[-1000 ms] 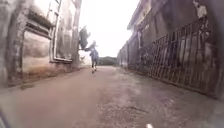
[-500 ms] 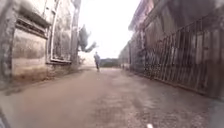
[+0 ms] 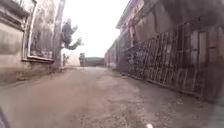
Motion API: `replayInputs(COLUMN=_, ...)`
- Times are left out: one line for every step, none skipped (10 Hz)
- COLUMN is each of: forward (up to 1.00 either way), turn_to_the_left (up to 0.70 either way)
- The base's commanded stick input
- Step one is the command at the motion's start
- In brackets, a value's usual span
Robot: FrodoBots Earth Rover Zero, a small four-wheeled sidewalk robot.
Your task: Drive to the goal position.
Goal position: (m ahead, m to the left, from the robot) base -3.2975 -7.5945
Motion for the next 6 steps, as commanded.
replayInputs(forward=1.0, turn_to_the_left=0.0)
replayInputs(forward=1.0, turn_to_the_left=0.0)
replayInputs(forward=1.0, turn_to_the_left=0.0)
replayInputs(forward=1.0, turn_to_the_left=0.0)
replayInputs(forward=1.0, turn_to_the_left=0.0)
replayInputs(forward=1.0, turn_to_the_left=0.0)
